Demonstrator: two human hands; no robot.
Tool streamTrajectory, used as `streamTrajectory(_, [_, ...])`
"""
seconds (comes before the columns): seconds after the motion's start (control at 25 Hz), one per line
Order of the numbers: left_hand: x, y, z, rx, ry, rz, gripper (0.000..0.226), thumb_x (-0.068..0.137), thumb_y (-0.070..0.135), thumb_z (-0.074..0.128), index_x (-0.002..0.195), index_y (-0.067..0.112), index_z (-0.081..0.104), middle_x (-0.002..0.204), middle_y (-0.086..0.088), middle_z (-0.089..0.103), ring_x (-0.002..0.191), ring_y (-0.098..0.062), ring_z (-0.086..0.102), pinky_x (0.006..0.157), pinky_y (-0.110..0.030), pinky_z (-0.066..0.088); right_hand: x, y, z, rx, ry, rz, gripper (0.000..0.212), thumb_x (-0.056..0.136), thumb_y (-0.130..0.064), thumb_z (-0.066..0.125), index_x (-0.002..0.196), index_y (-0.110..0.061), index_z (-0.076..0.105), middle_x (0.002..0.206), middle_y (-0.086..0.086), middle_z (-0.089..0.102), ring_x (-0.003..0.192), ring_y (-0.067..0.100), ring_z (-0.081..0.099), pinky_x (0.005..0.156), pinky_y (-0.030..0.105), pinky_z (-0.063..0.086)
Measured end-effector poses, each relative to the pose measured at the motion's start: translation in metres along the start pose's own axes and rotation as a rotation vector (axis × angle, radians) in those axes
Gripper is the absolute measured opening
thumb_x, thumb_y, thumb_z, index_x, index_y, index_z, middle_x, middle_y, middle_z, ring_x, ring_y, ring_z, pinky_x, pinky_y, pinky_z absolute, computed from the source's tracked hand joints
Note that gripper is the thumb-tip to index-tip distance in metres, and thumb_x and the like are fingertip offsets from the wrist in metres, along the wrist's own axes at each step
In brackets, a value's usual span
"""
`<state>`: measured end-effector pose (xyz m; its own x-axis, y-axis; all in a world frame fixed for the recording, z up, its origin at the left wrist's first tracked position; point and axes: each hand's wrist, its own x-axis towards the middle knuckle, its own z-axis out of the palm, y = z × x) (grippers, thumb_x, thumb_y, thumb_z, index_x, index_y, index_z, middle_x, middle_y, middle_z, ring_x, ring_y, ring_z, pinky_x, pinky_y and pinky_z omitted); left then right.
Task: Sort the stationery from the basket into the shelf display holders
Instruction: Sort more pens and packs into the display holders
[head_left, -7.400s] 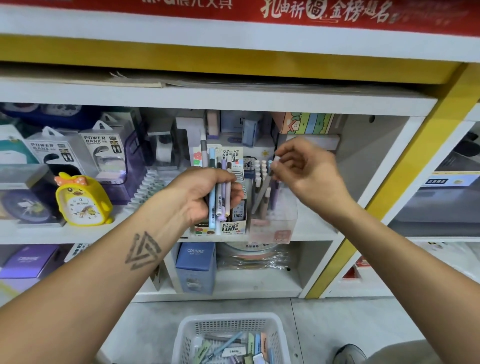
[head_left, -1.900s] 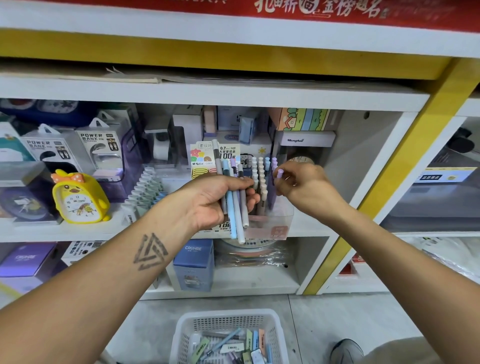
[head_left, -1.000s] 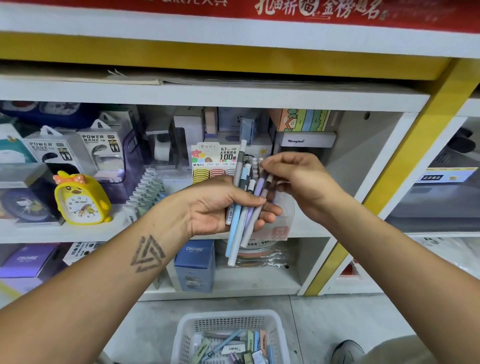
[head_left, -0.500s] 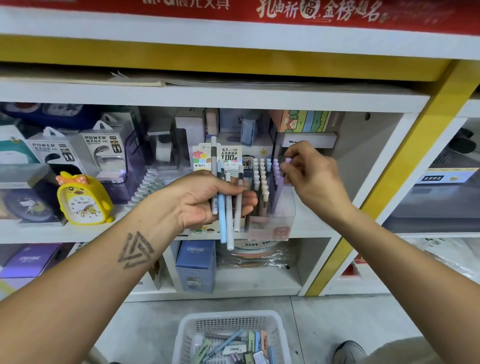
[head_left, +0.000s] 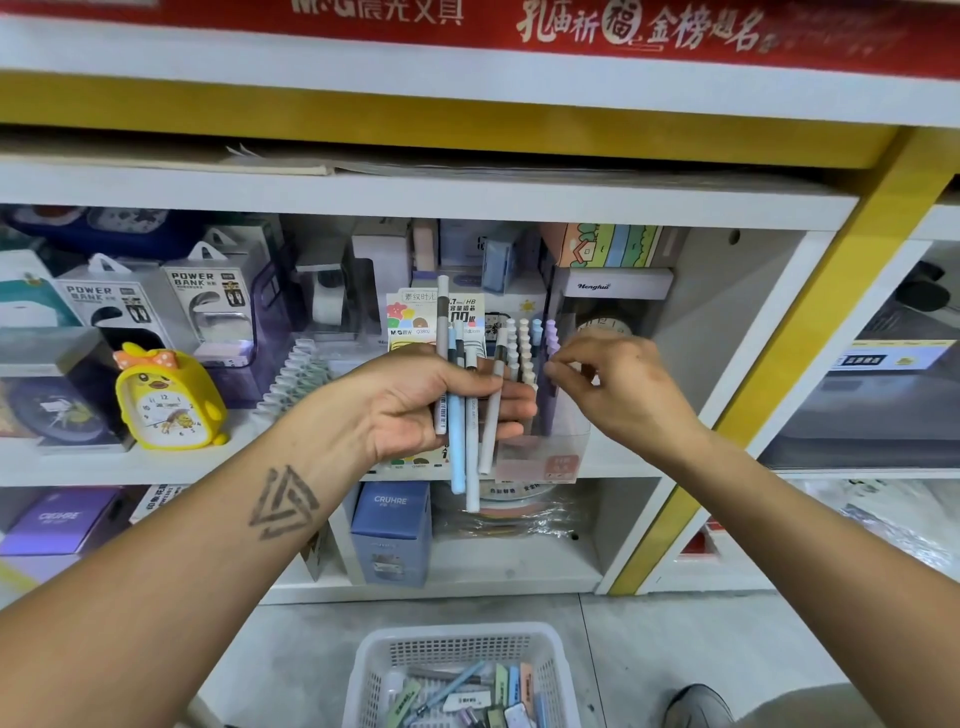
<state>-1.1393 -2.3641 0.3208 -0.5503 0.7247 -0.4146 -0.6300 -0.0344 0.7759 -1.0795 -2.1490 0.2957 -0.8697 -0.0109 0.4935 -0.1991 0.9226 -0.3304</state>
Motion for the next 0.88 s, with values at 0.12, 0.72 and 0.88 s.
streamTrajectory(0.12, [-0.001,0.0,0.003,0.029,-0.06,0.006,0.021,0.084,-0.009,0.058,0.102,-0.007,0.068,0.113,-0.03,0.067,0.1,-0.038,0.069,0.072,-0.046,0.06,0.008,-0.016,-0.005,0.455,0.022,0.24,0.018,0.097,-0.028,0.065,0.106,-0.015,0.073,0.085,0.003,0.072,0.071,0.016,0.062,0.063,0.025,0.049])
streamTrajectory(0.72, [-0.002,0.012,-0.012,-0.08,0.237,0.071,0.016,0.086,-0.004,0.05,0.097,-0.007,0.061,0.089,-0.025,0.072,0.072,-0.029,0.072,0.064,-0.036,0.061,0.019,-0.023,-0.02,0.846,0.193,0.292,0.014,0.093,0.003,0.065,0.106,0.002,0.062,0.075,0.02,0.066,0.059,0.023,0.066,0.06,0.033,0.06])
streamTrajectory(0.88, [-0.001,0.01,-0.013,-0.09,0.23,0.07,0.017,0.094,-0.006,0.046,0.107,-0.012,0.055,0.093,-0.027,0.072,0.078,-0.032,0.074,0.063,-0.04,0.062,0.015,-0.024,-0.01,0.472,0.107,0.104,0.014,0.093,-0.011,0.069,0.106,-0.013,0.066,0.086,0.007,0.069,0.077,0.021,0.07,0.076,0.042,0.06])
